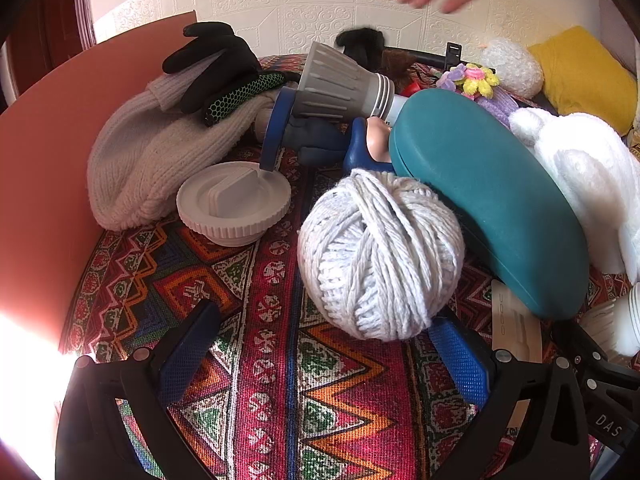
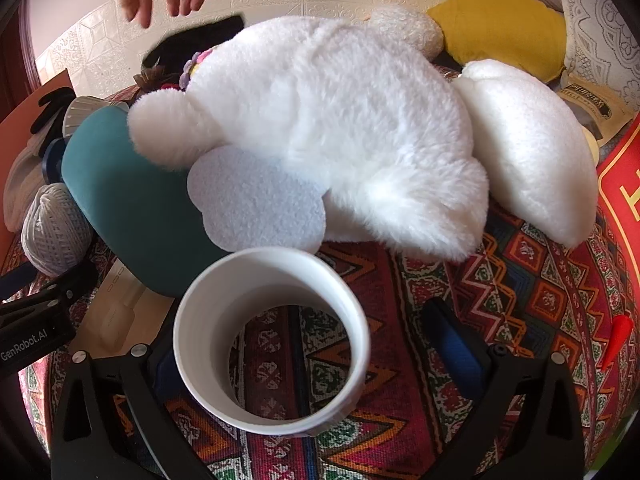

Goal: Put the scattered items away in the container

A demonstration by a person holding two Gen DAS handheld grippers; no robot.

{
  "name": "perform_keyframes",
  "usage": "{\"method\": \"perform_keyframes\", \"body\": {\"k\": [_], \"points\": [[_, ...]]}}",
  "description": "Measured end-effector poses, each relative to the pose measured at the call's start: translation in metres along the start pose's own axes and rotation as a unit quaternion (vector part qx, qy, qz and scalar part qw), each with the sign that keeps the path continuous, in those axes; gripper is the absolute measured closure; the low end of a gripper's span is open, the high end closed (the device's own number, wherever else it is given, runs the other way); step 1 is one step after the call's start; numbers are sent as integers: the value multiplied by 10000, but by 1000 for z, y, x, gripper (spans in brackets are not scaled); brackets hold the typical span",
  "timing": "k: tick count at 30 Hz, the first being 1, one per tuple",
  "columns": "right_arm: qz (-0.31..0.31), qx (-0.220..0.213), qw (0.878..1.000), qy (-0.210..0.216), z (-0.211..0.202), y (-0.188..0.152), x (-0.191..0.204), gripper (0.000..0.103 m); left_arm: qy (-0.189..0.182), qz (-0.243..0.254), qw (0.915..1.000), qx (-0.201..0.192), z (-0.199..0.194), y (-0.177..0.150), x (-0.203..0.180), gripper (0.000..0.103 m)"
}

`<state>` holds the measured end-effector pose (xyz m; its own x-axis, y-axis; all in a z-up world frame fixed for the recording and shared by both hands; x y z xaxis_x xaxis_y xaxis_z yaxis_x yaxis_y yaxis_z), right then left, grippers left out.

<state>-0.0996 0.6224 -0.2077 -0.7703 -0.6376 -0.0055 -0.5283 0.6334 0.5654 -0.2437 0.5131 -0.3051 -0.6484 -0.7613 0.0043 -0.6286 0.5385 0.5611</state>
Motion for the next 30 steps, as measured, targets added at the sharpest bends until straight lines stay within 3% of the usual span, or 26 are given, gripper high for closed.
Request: {"method": "perform_keyframes", "body": {"k": [30], "points": [[12, 1, 10000, -9, 1, 1, -1, 1, -3, 1, 10000, 3, 0, 0, 1, 0]]}}
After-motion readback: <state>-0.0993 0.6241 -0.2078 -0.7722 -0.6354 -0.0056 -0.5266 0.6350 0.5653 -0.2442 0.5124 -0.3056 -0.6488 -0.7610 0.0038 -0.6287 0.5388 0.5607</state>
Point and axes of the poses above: each gripper's, at about its wrist camera, not at the fingertips, and z roughly the way its jaws point, x to its left, y to its top, the point moved 5 cm from there along z, roughly the way its jaws point, and after that the axes turned 4 degrees about x, right-handed, at the moved point
